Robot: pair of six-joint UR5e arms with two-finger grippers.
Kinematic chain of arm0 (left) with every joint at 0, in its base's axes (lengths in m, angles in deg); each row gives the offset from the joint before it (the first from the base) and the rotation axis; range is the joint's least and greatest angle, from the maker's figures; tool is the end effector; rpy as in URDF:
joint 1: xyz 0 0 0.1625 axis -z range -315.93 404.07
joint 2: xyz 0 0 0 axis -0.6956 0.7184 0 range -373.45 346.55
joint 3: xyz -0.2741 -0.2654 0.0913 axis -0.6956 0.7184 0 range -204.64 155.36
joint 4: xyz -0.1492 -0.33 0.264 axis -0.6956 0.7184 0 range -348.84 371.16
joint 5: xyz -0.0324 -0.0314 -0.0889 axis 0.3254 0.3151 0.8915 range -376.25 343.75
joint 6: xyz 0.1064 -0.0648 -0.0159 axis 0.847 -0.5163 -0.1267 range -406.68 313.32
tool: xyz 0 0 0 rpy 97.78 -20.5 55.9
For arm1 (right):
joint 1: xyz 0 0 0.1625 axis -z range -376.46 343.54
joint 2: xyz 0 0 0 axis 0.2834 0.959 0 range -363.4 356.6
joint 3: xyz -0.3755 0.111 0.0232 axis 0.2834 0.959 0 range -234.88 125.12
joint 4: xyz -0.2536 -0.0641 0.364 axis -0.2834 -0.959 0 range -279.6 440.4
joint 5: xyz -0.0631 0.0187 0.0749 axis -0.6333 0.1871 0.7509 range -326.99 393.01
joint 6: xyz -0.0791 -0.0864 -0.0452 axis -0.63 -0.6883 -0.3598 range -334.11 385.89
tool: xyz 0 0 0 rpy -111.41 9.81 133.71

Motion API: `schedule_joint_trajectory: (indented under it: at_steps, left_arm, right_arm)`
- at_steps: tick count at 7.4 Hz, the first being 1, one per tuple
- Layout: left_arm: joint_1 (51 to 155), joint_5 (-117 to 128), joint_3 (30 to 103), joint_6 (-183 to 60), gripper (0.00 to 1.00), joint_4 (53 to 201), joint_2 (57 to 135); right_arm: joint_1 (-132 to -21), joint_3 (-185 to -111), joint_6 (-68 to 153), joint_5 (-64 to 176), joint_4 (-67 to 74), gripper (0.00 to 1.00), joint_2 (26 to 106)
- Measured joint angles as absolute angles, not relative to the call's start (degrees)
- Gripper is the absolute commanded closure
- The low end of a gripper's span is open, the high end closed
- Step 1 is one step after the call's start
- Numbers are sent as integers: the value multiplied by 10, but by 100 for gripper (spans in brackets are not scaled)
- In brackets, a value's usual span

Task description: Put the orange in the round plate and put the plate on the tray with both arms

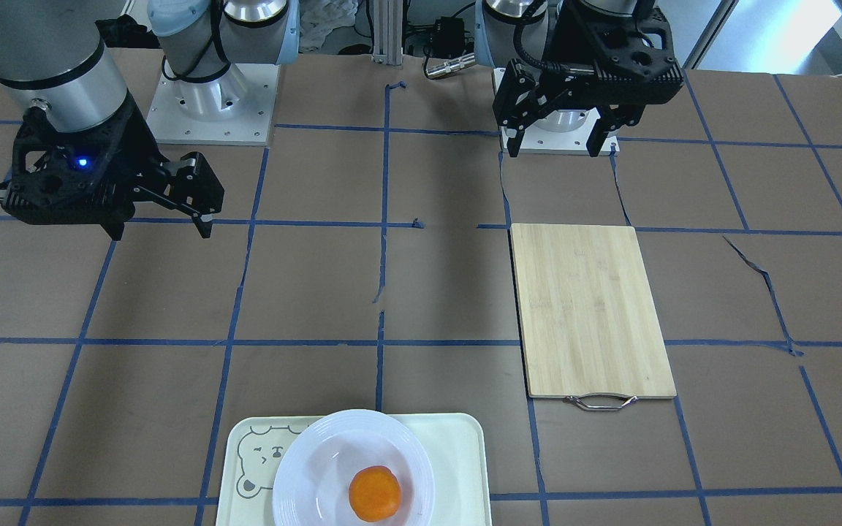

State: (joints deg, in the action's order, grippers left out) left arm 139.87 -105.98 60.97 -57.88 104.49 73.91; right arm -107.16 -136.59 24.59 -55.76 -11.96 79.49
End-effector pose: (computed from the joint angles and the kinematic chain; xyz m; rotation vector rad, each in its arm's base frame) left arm -0.1851 -0.4981 0.4879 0.1472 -3.1225 0.0989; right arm 0.1430 -0.5820 0.4414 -0.0553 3.1185 -0.0965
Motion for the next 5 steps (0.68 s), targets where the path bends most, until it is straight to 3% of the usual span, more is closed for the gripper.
schedule_joint_trajectory:
  at_steps: [5]
  left_arm:
    - [1399,-1060,610,-579,0,1045,738]
  right_arm:
    - [-1072,-1372,247,-557,-119,0,797]
